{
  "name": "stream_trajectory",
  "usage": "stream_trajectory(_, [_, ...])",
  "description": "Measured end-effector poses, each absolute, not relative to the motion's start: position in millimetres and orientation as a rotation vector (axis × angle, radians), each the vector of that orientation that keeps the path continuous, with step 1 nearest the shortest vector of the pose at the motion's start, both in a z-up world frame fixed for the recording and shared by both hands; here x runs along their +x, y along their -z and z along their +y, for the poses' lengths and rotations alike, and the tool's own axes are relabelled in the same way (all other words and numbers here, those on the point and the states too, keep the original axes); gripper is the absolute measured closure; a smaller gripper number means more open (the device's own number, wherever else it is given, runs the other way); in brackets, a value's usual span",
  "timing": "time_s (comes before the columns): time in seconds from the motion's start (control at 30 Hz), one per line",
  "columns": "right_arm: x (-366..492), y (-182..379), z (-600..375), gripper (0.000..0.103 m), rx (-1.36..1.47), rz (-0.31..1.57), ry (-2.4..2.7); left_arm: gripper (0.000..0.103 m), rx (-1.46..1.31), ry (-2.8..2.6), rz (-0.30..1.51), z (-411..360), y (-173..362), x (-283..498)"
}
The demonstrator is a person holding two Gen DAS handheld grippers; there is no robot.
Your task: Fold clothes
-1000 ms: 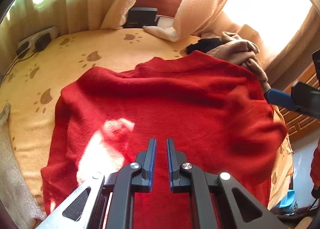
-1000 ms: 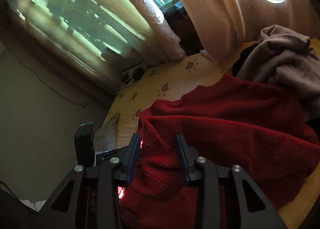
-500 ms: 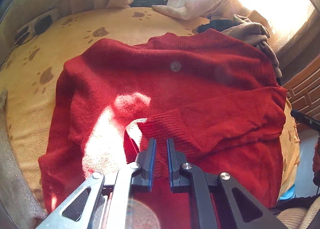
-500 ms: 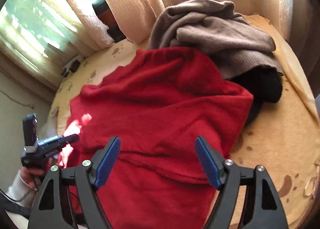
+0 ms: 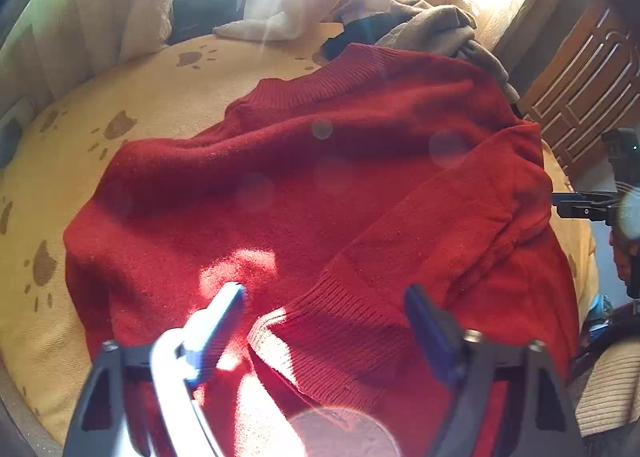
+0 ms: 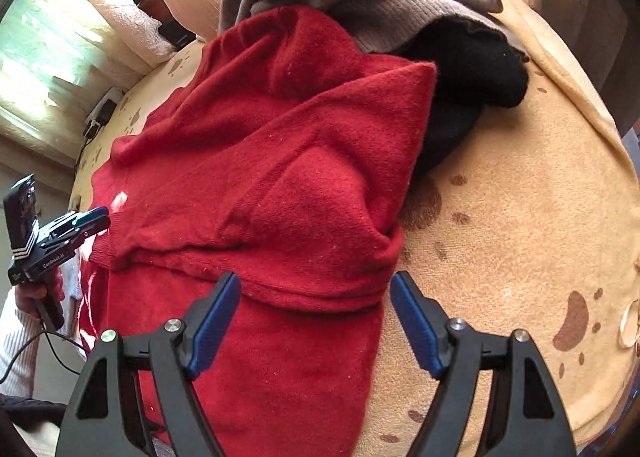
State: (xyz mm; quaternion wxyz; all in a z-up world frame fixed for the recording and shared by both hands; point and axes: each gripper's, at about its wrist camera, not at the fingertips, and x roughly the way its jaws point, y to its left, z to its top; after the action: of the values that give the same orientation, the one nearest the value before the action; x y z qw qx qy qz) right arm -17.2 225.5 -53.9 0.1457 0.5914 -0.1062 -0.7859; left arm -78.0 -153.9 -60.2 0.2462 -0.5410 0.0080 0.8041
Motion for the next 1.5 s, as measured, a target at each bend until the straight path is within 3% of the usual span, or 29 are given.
stream_trajectory(0.2, [-11,51,219,0.022,1.696,-0.3,2.259,0.01,-1.463,-2.176,-0.002,-156,62,-78])
stream_trajectory(0.4, [-7,53,209,0.022,1.7,-0.266,2.264,0.011,-1.501,-2.137,0.242,-134,82,-72])
stream_trajectory(0.43, [-6,52,206,0.022,1.697,-0.255,2.269,0.017,-1.503,-2.145,0.248,-132,85,-71])
stream_trajectory(0.47, [-6,51,205,0.022,1.695,-0.243,2.275,0.031,-1.506,-2.154,0.255,-130,88,-71])
stream_trajectory(0.5, [-5,50,204,0.022,1.693,-0.234,2.282,0.05,-1.505,-2.169,0.242,-131,85,-71])
stream_trajectory(0.53, [-5,49,203,0.022,1.691,-0.224,2.288,0.064,-1.504,-2.184,0.226,-133,83,-72])
stream_trajectory(0.57, [-5,48,203,0.022,1.689,-0.217,2.297,0.087,-1.503,-2.199,0.209,-134,80,-72])
stream_trajectory(0.67, [-4,45,205,0.022,1.683,-0.212,2.332,0.091,-1.466,-2.252,0.171,-138,65,-69])
stream_trajectory(0.9, [-9,31,213,0.022,1.625,-0.156,2.443,0.091,-1.291,-2.475,0.076,-173,-4,-67])
stream_trajectory(1.03, [-22,22,197,0.022,1.532,-0.099,2.47,0.091,-1.347,-2.442,0.324,-176,8,-82])
stream_trajectory(1.17, [-41,26,165,0.022,1.438,-0.045,2.423,0.087,-1.463,-2.419,0.387,-179,33,-91])
stream_trajectory(1.27, [-63,51,140,0.023,1.469,0.055,2.374,0.077,-1.541,-2.425,0.395,-183,45,-95])
stream_trajectory(1.4, [-89,77,154,0.029,1.586,0.242,2.486,0.044,-1.606,-2.456,0.412,-201,50,-96])
stream_trajectory(1.5, [-99,76,161,0.029,1.584,0.309,2.521,0.043,-1.643,-2.486,0.427,-218,50,-96])
